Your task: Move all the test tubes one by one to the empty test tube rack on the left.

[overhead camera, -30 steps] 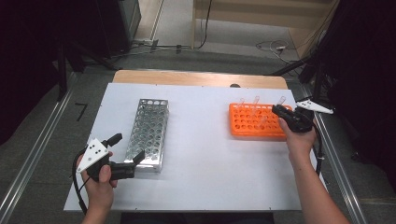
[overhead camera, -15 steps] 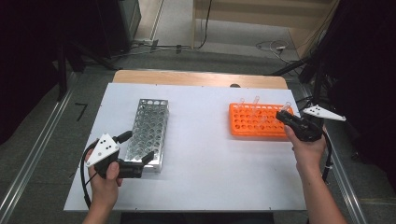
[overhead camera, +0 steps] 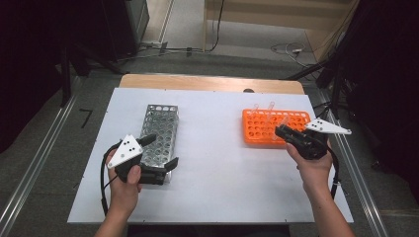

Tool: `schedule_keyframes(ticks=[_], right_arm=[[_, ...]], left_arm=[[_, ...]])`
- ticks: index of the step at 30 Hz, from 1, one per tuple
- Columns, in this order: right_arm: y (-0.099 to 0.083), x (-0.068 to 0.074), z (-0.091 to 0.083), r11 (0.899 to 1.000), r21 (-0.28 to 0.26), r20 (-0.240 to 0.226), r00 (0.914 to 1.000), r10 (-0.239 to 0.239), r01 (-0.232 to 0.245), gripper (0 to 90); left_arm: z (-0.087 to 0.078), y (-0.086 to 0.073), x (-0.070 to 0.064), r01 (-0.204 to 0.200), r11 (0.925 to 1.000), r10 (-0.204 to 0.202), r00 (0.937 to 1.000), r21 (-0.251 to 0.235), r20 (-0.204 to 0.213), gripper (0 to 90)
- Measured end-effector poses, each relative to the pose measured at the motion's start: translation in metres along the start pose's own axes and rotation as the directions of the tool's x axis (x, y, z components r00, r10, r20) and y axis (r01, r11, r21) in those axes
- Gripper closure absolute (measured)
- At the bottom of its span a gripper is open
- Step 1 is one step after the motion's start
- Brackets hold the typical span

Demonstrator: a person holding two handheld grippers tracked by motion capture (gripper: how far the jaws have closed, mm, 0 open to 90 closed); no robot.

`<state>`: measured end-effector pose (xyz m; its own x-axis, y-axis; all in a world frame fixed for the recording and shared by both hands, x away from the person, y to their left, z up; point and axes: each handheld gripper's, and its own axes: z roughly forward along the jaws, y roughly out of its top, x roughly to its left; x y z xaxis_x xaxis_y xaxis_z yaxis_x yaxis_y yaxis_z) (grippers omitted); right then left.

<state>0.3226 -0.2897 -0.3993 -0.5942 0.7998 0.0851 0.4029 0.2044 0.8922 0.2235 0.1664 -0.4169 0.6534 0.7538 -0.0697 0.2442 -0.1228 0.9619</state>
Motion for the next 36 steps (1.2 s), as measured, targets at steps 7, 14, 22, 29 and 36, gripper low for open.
schedule_keyframes(ticks=[7,14,22,29,36], right_arm=[[0.000,0.018,0.006,1.000,0.000,-0.042,0.9991,-0.008,0.008,74.0],[0.001,0.043,0.017,0.999,0.005,-0.095,0.9948,-0.038,0.039,74.0],[-0.005,0.074,0.030,0.993,0.022,-0.159,0.9812,-0.109,0.114,74.0],[-0.014,0.095,0.040,0.982,0.054,-0.185,0.9685,-0.166,0.179,74.0],[-0.023,0.116,0.050,0.955,0.083,-0.179,0.9472,-0.266,0.284,74.1]], left_arm=[[0.013,0.010,-0.007,-0.011,0.9999,0.011,0.9995,0.003,0.029,1.1],[0.032,0.023,-0.010,-0.014,0.9999,0.014,0.9974,0.000,0.070,1.1],[0.042,0.024,-0.012,-0.010,0.9996,0.007,0.9966,0.026,0.083,3.4],[0.053,0.018,-0.020,0.013,0.9977,-0.020,0.9947,0.066,0.100,4.9],[0.065,0.017,-0.033,0.025,0.9917,-0.037,0.9948,0.126,0.095,21.3]])
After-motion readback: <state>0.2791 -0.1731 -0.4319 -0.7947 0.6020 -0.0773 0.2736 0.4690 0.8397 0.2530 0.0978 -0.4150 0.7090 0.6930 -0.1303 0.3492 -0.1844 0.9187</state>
